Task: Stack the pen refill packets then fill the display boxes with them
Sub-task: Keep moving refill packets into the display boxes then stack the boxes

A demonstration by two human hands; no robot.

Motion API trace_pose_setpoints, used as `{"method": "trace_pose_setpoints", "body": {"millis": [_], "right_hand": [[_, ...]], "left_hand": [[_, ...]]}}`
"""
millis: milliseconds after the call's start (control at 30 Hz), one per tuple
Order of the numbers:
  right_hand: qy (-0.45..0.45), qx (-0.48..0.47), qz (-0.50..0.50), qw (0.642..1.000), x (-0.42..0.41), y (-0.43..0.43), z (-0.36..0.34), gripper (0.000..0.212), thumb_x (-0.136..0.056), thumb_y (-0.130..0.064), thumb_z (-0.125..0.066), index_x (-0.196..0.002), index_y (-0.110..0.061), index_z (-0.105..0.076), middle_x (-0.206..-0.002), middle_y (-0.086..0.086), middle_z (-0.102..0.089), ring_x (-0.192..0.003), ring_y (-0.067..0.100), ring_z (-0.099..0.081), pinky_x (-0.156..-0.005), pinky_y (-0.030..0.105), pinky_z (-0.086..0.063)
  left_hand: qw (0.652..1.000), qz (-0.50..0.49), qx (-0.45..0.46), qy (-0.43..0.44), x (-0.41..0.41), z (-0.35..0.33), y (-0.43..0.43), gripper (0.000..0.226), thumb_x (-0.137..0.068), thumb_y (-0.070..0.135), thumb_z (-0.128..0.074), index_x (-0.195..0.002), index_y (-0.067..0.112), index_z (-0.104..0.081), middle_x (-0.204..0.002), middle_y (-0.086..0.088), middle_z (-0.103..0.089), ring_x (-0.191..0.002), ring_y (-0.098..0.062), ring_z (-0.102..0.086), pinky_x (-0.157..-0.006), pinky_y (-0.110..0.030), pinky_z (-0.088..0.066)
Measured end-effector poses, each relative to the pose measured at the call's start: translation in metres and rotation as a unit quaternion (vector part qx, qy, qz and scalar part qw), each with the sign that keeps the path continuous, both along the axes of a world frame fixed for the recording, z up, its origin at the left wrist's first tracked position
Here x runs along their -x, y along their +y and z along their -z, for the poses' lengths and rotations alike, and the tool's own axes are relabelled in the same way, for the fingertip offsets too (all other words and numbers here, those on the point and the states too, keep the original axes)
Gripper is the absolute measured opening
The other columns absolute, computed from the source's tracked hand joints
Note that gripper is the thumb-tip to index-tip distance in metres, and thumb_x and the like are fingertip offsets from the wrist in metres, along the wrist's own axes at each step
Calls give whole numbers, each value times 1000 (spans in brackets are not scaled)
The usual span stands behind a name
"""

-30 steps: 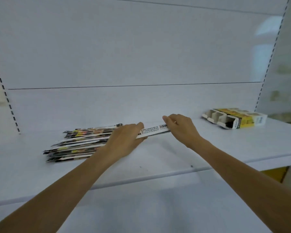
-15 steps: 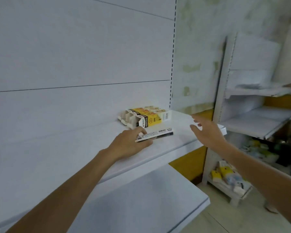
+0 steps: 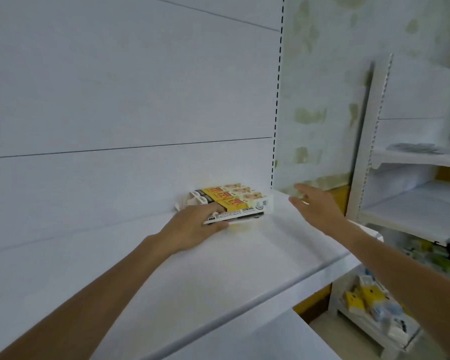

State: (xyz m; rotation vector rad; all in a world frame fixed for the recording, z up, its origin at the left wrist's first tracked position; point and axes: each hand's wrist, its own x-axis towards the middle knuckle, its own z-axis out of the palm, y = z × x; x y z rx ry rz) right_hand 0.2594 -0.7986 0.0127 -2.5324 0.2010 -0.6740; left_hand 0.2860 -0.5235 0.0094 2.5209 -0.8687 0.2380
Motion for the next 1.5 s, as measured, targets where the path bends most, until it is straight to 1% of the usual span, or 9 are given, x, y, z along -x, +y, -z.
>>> {"method": "trace_pose_setpoints", "body": {"millis": [233, 733, 900, 1033, 1100, 1233, 1367, 1433, 1500], "right_hand": [[-24, 66, -132, 989, -69, 45, -5, 41, -94, -28, -50, -134, -17, -48, -134, 5, -53, -124, 22, -44, -101, 31, -32], [-4, 177, -245, 953, -110, 21, 3, 31, -95, -32, -44, -116, -13, -58, -119, 5, -57, -111, 23, -48, -91, 39, -40], [-15, 245, -268, 932, -111, 7, 22, 36, -95, -40, -43, -118, -15, -55, -119, 2, -56, -110, 23, -47, -86, 36, -42], [-50, 238, -290, 925, -112, 3, 23, 37, -93, -41, -46, -119, -16, -54, -120, 1, -55, -110, 21, -47, -85, 34, -41], [-61, 233, -299, 924, -112, 0, 29, 36, -93, -38, -48, -121, -17, -53, -122, 0, -55, -111, 21, -47, -87, 34, -40], [-73, 234, -306, 920, -113, -2, 37, 39, -92, -31, -50, -128, -19, -48, -127, -1, -52, -116, 21, -45, -95, 33, -33], [-80, 210, -312, 923, -116, -3, 35, 37, -92, -28, -50, -128, -18, -50, -128, -2, -52, -117, 21, -44, -95, 32, -32], [-82, 196, -318, 924, -118, -5, 36, 36, -92, -26, -52, -127, -17, -52, -128, 0, -54, -116, 22, -46, -95, 33, -33], [-82, 193, -319, 924, -121, -6, 37, 36, -90, -26, -54, -124, -15, -55, -127, 1, -56, -115, 24, -48, -94, 35, -36]], "left_hand": [[975, -183, 123, 31, -24, -5, 62, 28, -94, 43, -42, -87, 25, -61, -82, -2, -63, -57, -12, -46, -59, -29, -36], [949, -307, -68, -14, -13, -2, 33, 11, -91, 36, -49, -92, 32, -59, -80, 8, -55, -74, -16, -51, -64, -28, -33], [949, -310, 48, 40, -14, 2, 11, 24, -92, 18, -46, -86, 33, -63, -75, 9, -57, -63, -7, -47, -57, -21, -32], [938, -302, 155, 76, -29, 5, -29, 33, -92, 6, -39, -99, 14, -70, -95, 6, -58, -77, -9, -52, -62, -9, -38], [929, -293, 199, 105, -38, 8, -45, 29, -91, 7, -40, -87, 7, -68, -87, 1, -61, -82, -21, -58, -71, -25, -47], [924, -287, 213, 136, -42, 14, -47, 22, -92, 8, -45, -90, 16, -65, -87, 0, -64, -68, -10, -58, -54, -16, -46], [875, -359, 322, -46, -32, 6, -35, 14, -91, 13, -50, -91, 12, -64, -102, -4, -64, -89, -11, -56, -69, -4, -37], [864, -432, 256, -39, -28, -3, -23, 22, -88, 30, -47, -92, 16, -63, -103, -2, -62, -99, -19, -54, -81, -21, -39], [857, -490, 141, 78, -22, -5, -15, 27, -79, 42, -49, -93, 22, -60, -103, -2, -60, -99, -23, -55, -81, -29, -41]]}}
